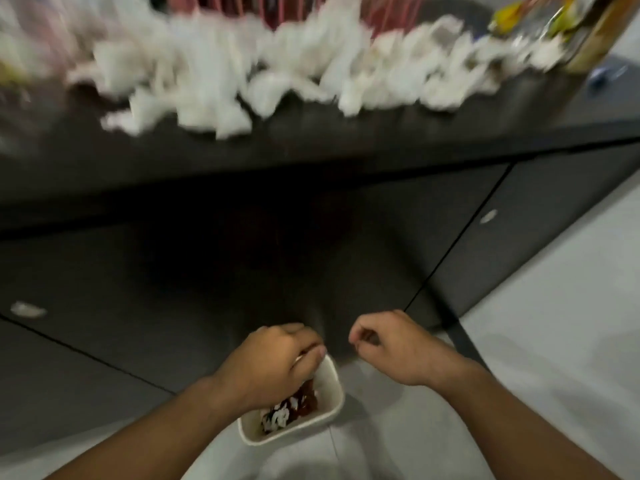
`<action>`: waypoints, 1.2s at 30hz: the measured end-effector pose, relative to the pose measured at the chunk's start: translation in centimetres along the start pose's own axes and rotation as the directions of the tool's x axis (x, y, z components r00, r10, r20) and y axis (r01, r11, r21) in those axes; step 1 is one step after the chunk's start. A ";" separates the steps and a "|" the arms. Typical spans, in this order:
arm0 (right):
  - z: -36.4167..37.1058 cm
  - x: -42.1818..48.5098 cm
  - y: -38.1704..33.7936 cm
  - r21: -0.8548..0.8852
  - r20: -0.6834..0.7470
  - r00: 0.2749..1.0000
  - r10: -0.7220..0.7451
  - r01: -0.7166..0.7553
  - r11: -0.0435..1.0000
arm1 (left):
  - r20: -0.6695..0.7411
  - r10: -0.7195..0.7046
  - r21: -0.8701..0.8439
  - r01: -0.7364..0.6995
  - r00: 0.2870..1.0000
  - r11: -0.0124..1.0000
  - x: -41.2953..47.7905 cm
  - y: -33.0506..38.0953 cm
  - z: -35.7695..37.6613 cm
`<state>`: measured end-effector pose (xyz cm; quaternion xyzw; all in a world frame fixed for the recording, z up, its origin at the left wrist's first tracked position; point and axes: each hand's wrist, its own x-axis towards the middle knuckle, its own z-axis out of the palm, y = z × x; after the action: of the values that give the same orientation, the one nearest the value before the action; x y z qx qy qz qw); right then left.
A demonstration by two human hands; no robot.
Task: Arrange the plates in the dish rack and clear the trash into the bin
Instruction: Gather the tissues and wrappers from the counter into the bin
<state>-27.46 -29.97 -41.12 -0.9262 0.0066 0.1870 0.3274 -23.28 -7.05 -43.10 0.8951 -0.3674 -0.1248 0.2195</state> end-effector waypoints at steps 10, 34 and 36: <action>-23.9 -12.1 -10.9 0.024 -0.161 0.982 -0.096 0.101 0.995 | -0.202 0.124 0.022 -0.122 0.971 0.992 2.8 19.4 -24.1; -44.8 -9.6 -11.2 -0.195 -0.427 0.900 -0.087 0.002 0.981 | -0.323 0.167 0.051 -0.159 0.932 0.986 23.8 25.0 -32.8; -47.4 -8.7 -11.0 -0.220 -0.470 0.875 -0.116 0.012 0.976 | -0.307 0.170 0.052 -0.162 0.936 0.985 26.3 25.2 -33.2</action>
<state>-17.90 -51.20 2.50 -0.9725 0.0368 -0.0597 0.2221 -7.32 -31.80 -3.55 0.8721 -0.4043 0.0411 0.2725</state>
